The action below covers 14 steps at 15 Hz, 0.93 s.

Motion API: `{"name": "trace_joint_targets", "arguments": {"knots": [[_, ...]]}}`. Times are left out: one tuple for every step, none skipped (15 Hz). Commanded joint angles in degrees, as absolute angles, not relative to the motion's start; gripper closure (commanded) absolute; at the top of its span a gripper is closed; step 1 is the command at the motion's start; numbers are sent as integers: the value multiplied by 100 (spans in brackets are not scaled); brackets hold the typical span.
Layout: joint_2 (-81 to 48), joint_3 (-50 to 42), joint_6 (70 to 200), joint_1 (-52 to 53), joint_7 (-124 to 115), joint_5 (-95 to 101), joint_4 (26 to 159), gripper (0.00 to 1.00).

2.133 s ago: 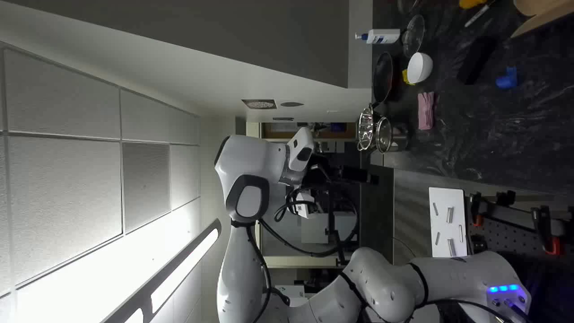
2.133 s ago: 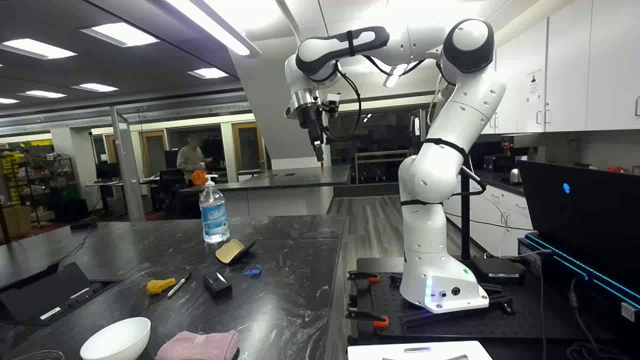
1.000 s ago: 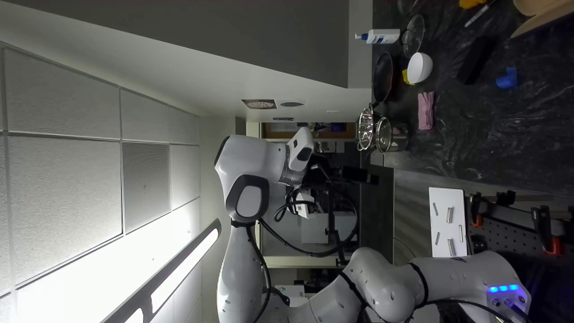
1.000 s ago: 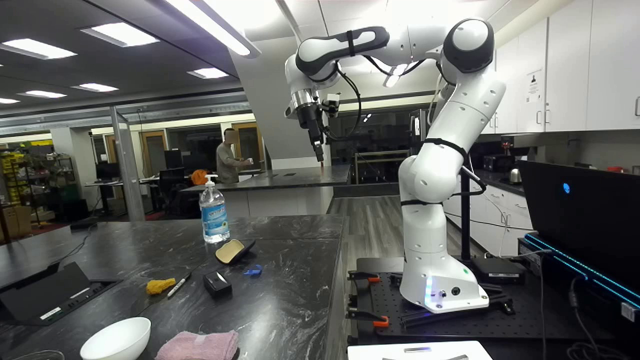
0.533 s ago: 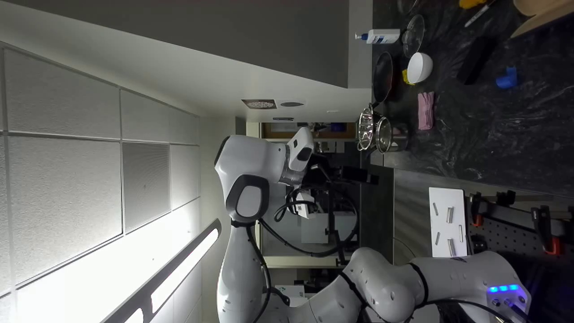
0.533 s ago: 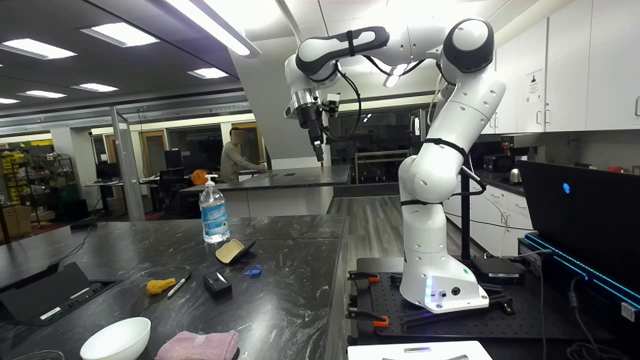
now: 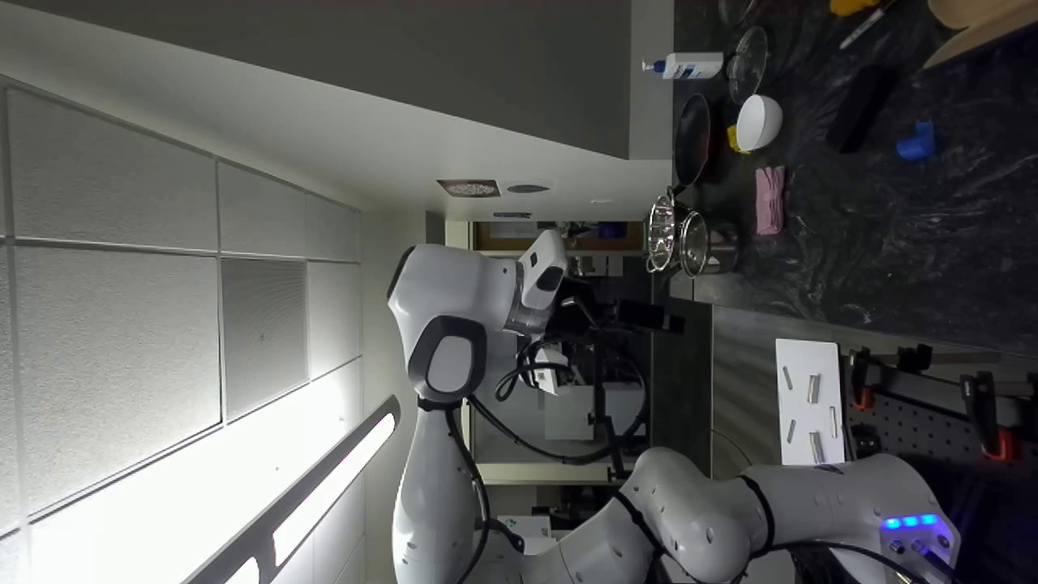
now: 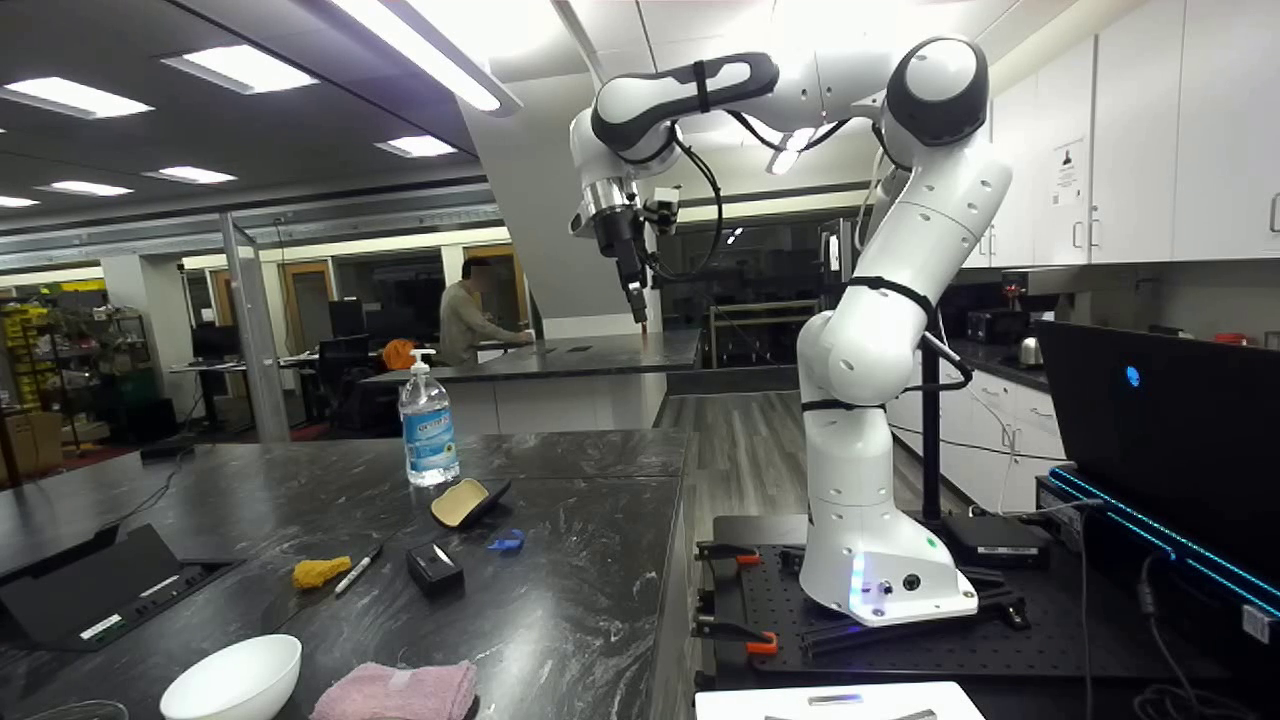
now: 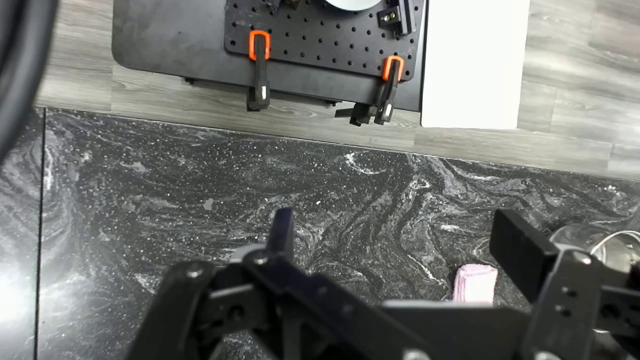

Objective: Move the black eraser forwards.

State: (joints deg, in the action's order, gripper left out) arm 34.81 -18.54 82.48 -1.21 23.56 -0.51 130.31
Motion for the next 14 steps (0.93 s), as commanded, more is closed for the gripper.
{"name": "trace_joint_targets", "arguments": {"knots": [[3426,-1623,8421,-193,2433,-57,12983,0],[3343,-1553,8479,-141,2432,-61,12880,0],[3306,-1491,8538,-120,2422,-46,12833,0],[3235,-1414,8603,-73,2428,-50,12744,0],[3200,-1345,8667,-52,2428,-33,12704,0],[3146,-1260,8718,-27,2420,-22,12654,0],[3087,-1193,8772,-9,2420,-19,12609,0],[3026,-1126,8848,5,2404,-22,12564,0],[2958,-1074,8925,20,2389,-31,12524,0],[2835,-1028,9028,40,2368,-51,12456,0],[2724,-994,9108,54,2371,-73,12391,0],[2585,-963,9187,72,2373,-98,12315,0],[2477,-934,9259,81,2363,-108,12249,0],[2340,-900,9310,98,2356,-118,12158,0]]}}
